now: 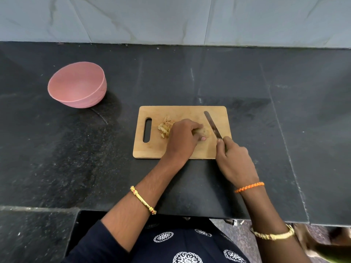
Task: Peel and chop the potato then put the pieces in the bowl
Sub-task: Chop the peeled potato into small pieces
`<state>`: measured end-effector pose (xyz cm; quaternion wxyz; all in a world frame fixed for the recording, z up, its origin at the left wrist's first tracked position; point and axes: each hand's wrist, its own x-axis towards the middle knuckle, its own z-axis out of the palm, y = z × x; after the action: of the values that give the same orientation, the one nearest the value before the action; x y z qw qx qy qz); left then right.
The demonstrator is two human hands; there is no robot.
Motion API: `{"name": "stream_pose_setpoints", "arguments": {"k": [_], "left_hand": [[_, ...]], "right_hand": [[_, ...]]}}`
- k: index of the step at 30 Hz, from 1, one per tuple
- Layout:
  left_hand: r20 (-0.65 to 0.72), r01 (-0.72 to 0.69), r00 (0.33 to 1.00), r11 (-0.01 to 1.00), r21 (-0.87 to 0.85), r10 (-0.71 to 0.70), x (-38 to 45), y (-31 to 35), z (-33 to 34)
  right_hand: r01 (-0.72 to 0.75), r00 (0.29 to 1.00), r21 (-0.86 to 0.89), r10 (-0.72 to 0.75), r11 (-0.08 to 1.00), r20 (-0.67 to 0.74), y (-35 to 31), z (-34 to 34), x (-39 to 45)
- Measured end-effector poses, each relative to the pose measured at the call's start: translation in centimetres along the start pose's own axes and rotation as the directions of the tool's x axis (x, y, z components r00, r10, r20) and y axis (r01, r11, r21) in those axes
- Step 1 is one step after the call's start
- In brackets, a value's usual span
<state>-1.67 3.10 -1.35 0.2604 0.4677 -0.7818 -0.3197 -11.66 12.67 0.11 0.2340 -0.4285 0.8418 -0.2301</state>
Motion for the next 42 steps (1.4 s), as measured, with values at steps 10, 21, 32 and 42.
{"name": "stream_pose_setpoints", "arguments": {"k": [10,21,32,42], "left_hand": [[-0.015,-0.005,1.000,1.000,0.001,0.005,0.0,0.2,0.0],[-0.062,0.037,0.997,0.996,-0.077,-0.042,-1.0,0.3,0.7],[-0.041,0.051,0.998,0.993,-0.110,-0.056,-1.3,0.5,0.5],[-0.059,0.045,0.997,0.997,-0.062,-0.049,-1.3,0.6,0.6]], "right_hand": [[-0.029,0.999,-0.061,0.032,0.998,0.040,-1.1,0.9,1.1],[-0.093,0.993,-0.189,0.105,0.978,0.056,-0.3,1.5,-2.2],[-0.063,0.992,0.077,0.070,0.995,-0.100,0.2,1.2,-4.4],[0.001,0.985,0.052,0.008,0.999,-0.174,-1.0,2.9,-0.1]]}}
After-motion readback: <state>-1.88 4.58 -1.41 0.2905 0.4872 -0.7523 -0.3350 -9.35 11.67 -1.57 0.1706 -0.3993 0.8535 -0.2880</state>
